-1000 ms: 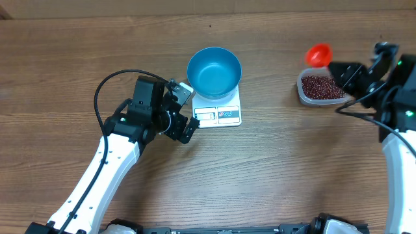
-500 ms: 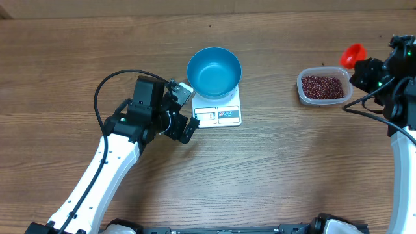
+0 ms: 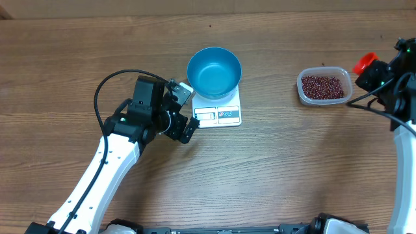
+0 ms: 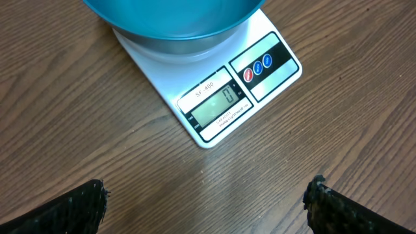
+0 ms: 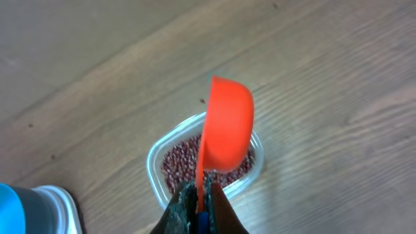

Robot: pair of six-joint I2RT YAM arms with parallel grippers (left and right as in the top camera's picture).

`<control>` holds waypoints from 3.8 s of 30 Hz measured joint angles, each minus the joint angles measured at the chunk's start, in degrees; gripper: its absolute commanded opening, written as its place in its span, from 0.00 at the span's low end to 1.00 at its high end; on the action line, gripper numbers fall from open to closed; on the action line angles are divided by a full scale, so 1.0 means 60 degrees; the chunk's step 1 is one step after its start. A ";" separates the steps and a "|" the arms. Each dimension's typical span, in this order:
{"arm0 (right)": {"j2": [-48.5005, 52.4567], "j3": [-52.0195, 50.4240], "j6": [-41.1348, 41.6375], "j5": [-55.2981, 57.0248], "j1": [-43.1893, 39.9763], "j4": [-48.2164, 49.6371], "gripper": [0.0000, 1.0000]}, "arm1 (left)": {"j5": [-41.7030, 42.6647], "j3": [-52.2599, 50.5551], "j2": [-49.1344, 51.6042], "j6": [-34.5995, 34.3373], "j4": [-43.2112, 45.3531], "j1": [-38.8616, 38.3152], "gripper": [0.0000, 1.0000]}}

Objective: Scoop item into bowl and weigh 150g on scale
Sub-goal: 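Carry the red scoop with the right gripper over the bean tub, then dip the red scoop into the beans and scoop them up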

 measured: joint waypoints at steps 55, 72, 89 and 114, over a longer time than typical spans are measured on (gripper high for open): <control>0.3723 0.1880 -0.4911 -0.0965 0.0120 -0.1938 0.04 | -0.0004 0.0000 0.0000 0.0000 -0.0004 0.0000 1.00; 0.5016 0.1880 -0.4874 -0.1486 0.0262 -0.1698 0.04 | -0.0004 0.0000 0.0000 0.0000 0.0000 0.0000 0.99; 0.5380 0.1847 -0.4146 -0.3741 -0.0047 -0.2659 0.04 | -0.0004 0.0000 0.0000 0.0000 -0.0004 0.0000 1.00; 0.5923 0.1756 -0.3960 -0.7074 -0.2444 -0.3009 0.04 | -0.0004 0.0000 0.0000 0.0000 -0.0004 0.0000 1.00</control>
